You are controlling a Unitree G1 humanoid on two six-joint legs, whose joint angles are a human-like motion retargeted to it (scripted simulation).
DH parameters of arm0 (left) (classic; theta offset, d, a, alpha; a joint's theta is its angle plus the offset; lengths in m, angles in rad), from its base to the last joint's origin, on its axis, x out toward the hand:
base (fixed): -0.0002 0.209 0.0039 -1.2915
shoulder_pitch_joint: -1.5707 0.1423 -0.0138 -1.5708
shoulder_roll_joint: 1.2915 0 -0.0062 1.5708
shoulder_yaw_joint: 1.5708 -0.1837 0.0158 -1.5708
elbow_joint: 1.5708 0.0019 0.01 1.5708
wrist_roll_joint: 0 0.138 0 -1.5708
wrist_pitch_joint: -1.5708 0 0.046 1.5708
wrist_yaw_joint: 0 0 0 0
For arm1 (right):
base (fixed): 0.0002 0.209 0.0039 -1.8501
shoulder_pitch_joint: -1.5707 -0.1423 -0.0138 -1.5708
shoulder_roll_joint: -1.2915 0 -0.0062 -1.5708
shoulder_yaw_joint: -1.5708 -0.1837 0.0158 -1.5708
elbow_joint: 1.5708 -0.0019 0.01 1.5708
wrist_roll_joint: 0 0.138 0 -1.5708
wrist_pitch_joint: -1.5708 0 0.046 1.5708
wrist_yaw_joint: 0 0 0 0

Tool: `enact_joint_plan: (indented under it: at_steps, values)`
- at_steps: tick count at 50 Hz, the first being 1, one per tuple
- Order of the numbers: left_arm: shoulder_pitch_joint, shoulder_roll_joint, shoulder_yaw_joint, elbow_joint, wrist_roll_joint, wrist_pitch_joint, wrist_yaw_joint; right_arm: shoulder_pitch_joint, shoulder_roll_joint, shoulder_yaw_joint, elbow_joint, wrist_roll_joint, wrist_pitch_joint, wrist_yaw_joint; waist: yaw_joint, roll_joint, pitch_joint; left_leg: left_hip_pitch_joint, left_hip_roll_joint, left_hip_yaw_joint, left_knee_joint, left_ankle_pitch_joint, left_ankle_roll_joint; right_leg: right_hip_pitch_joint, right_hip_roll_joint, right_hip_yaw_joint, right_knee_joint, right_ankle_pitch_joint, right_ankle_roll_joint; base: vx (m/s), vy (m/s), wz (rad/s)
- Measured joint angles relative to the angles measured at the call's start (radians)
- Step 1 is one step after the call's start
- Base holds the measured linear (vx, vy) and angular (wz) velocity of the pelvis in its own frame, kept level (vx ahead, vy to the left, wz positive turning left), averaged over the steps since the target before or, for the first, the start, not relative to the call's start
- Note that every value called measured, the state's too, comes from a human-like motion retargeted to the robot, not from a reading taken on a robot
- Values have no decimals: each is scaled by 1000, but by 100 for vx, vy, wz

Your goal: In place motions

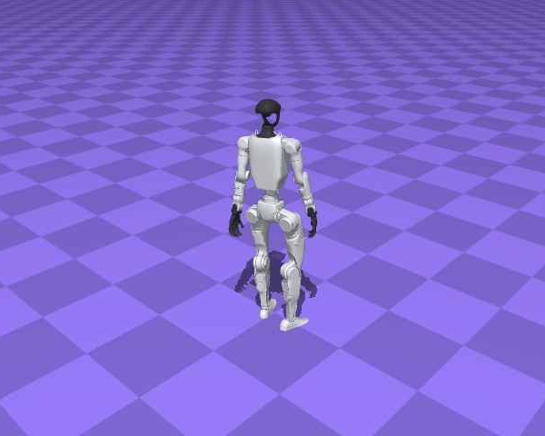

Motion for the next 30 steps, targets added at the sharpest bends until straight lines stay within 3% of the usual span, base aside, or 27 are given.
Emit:
enact_joint_plan:
  at_steps: [5, 10, 15, 21, 25, 28, 30]
  values:
    - [-49, -9, -81, -41, 29, -2, -35, 25, -2, 27, -64, -11, -26, -24, -112, 32, 19, -6, 22, -50, 2, 13, -26, 32, 21, -57, -11, -22, 1, 1, -14, 75]
    - [-93, 1, -167, -100, 78, -28, -43, 59, 2, -13, 38, 27, -15, -14, -91, 31, 6, -16, 34, -68, 2, 15, -49, 35, 39, -66, -31, -42, -19, 1, -18, 17]
    - [-114, -4, -170, -143, 62, -44, -78, 78, -8, -45, 154, 6, 20, 2, -107, 43, 5, -17, 61, -65, 1, 11, -79, 30, 58, -61, -25, -67, -17, -2, -18, 6]
    - [-51, 15, -127, -119, 50, -50, -70, 118, -21, -103, 206, -19, 43, -8, -183, 57, -42, -11, 92, -48, 15, -19, -100, 24, 100, -31, -19, -109, -12, 4, -22, -4]
    - [24, 42, -82, -96, 75, -47, -41, 116, -34, -137, 234, 7, 51, -16, -216, 50, -69, -25, 112, 20, 124, -58, -73, 10, 106, 44, 6, -129, 13, 3, -25, -63]
    - [59, 44, -62, -100, 86, -47, -26, 106, -55, -172, 255, 35, 51, -23, -234, 22, -55, -167, 97, -9, 375, -39, 24, 17, 61, 69, 24, -129, 36, -3, -12, -26]
    - [67, 43, -47, -119, 101, -51, -23, 108, -68, -177, 258, 79, 57, -21, -222, 18, -13, -210, 117, 61, 369, -27, -7, 37, 53, 66, 41, -122, 35, -13, -5, -19]
